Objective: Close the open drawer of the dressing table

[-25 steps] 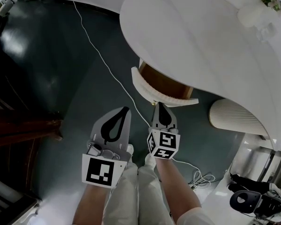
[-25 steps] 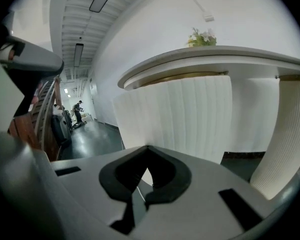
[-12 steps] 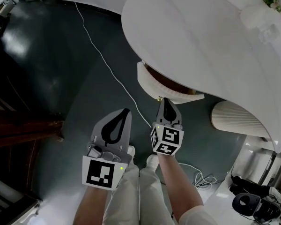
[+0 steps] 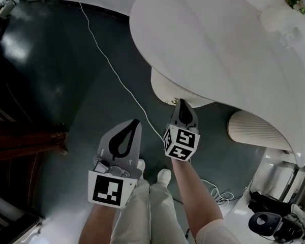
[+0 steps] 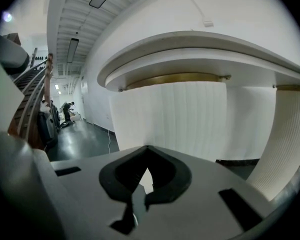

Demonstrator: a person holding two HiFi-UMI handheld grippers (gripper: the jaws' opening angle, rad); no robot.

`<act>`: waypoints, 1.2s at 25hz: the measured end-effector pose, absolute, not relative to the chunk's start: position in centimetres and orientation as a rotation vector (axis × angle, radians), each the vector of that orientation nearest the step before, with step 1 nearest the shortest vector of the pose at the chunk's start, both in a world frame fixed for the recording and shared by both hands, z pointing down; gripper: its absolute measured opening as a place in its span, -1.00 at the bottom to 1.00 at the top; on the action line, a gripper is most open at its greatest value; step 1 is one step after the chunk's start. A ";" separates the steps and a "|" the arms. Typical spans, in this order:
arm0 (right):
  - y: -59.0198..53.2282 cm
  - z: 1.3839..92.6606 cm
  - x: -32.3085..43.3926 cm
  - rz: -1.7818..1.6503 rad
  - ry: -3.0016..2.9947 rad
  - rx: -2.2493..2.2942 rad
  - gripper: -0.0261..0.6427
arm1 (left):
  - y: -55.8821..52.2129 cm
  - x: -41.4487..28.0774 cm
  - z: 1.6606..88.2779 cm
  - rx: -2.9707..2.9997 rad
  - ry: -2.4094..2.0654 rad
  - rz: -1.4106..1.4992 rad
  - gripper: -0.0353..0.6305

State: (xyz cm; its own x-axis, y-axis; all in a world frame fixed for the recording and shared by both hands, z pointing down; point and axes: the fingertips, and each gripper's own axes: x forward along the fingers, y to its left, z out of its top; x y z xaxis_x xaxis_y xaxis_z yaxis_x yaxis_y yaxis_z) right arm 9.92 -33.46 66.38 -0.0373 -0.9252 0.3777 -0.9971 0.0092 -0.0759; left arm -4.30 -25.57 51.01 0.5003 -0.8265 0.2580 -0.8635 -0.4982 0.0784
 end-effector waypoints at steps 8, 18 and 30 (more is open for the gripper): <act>-35.3 66.3 10.9 0.394 -2.045 1.968 -0.93 | -25.3 -4.0 52.0 2.521 -1.446 0.306 -0.84; -37.6 66.1 11.8 0.365 -2.033 1.994 -0.93 | -24.8 -4.5 53.1 2.524 -1.439 0.338 -0.84; -39.0 66.1 12.7 0.335 -2.028 1.977 -0.93 | -24.5 -5.3 52.7 2.525 -1.458 0.346 -0.84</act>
State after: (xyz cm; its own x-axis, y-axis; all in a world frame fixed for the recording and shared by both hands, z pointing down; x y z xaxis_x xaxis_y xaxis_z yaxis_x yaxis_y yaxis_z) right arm 12.68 -39.04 66.15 -0.0169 -0.9318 0.3626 -0.9989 0.0315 0.0343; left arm -5.27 -24.46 52.71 0.4843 -0.8212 0.3018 -0.8693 -0.4907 0.0596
